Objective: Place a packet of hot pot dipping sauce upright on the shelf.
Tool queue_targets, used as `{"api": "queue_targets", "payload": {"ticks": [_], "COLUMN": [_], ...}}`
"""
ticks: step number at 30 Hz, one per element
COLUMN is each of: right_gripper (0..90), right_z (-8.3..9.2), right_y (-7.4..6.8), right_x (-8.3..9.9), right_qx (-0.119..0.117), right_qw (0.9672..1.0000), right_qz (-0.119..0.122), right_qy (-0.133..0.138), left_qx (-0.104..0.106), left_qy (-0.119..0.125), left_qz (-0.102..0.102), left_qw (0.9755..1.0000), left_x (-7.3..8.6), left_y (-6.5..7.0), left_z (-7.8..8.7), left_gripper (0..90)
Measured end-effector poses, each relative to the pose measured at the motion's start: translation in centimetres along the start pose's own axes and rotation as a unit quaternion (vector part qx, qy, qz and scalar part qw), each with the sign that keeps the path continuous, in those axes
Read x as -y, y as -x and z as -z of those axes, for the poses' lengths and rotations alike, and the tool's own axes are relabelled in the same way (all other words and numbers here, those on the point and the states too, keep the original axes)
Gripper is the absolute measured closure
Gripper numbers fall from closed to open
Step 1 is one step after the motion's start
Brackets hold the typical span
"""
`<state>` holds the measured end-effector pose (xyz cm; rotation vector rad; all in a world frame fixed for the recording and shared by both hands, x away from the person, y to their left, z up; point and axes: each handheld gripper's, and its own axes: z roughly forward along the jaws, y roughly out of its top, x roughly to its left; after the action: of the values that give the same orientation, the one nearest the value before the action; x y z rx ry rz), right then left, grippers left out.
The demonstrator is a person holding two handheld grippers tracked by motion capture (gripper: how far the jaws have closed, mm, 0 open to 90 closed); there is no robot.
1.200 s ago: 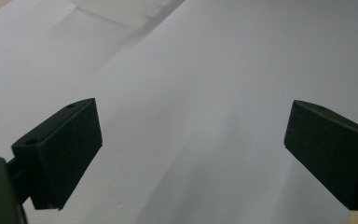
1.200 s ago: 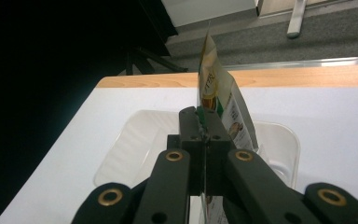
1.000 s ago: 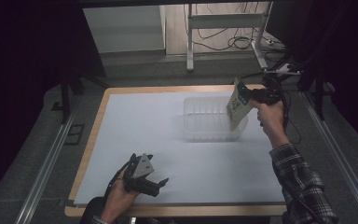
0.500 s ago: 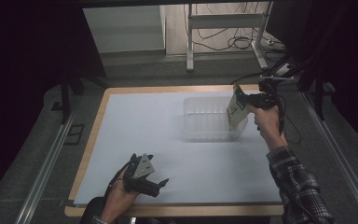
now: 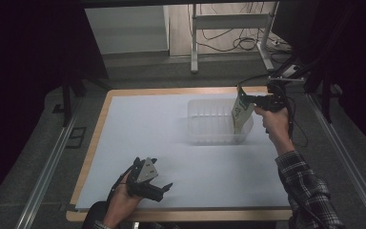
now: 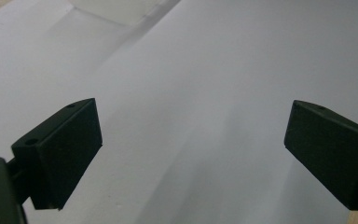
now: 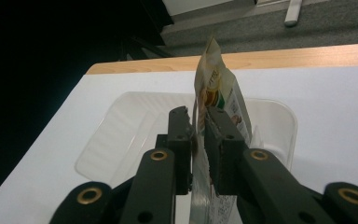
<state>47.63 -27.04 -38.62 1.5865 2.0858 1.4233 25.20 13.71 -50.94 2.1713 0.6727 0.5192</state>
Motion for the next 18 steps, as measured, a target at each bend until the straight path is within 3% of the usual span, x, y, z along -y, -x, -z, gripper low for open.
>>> {"api": "queue_targets", "payload": {"ticks": [18], "right_gripper": [60.1], "right_z": [0.4], "right_y": [-1.1], "right_x": [0.3], "right_qx": [0.014], "right_qw": [0.9991], "right_qz": [0.041], "right_qy": [-0.001], "left_qx": [-0.001], "left_qy": [0.002], "left_qz": [0.0], "left_qw": [1.0], "left_x": [0.0], "left_y": [0.0], "left_z": [0.0], "left_gripper": [3.8]}}
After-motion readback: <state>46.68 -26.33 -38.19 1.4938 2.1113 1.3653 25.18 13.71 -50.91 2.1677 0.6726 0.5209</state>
